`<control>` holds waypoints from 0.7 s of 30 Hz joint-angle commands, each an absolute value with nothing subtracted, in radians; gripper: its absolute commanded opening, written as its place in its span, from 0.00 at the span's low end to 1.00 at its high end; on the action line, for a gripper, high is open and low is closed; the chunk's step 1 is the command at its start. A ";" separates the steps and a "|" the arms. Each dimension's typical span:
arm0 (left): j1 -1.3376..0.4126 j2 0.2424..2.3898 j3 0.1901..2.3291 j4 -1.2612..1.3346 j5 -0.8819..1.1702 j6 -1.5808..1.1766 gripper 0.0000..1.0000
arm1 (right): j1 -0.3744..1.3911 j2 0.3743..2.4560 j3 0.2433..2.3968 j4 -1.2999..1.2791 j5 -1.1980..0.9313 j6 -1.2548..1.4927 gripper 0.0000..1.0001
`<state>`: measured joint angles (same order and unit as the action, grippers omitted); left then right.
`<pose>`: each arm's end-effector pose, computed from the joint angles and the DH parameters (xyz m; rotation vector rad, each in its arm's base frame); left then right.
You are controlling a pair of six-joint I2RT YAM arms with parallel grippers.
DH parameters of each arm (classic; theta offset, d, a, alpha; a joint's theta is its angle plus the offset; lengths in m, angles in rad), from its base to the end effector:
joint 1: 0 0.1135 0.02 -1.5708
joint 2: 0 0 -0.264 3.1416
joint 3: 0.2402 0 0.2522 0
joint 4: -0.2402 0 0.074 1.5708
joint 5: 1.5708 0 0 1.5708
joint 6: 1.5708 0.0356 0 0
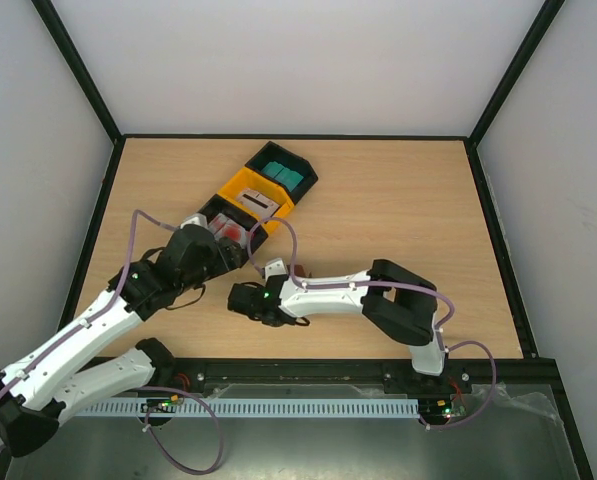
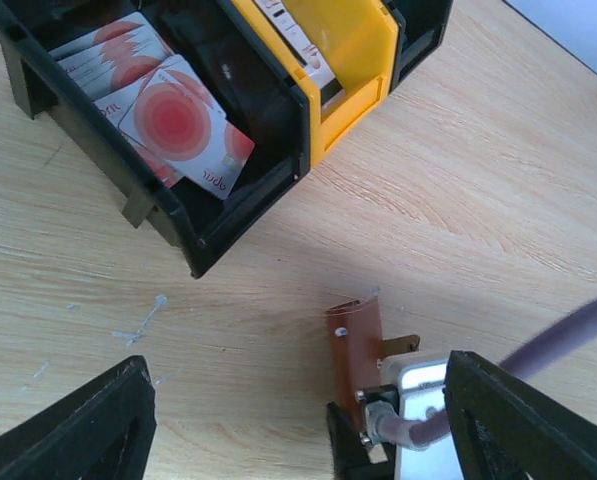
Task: Put the credit cards into the card holder
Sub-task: Turn over the card holder at the center of the board.
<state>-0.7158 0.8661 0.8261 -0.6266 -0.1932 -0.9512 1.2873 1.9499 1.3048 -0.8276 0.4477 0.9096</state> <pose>0.1416 -0.1141 0.2974 -0.3795 2.2831 -0.6806 0.1155 0.3412 0.1538 -0.4763 2.6524 -0.1613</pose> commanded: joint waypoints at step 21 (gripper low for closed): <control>-0.713 0.862 0.486 -0.208 0.056 -1.042 0.78 | 1.083 1.541 1.087 -0.594 0.328 0.818 0.56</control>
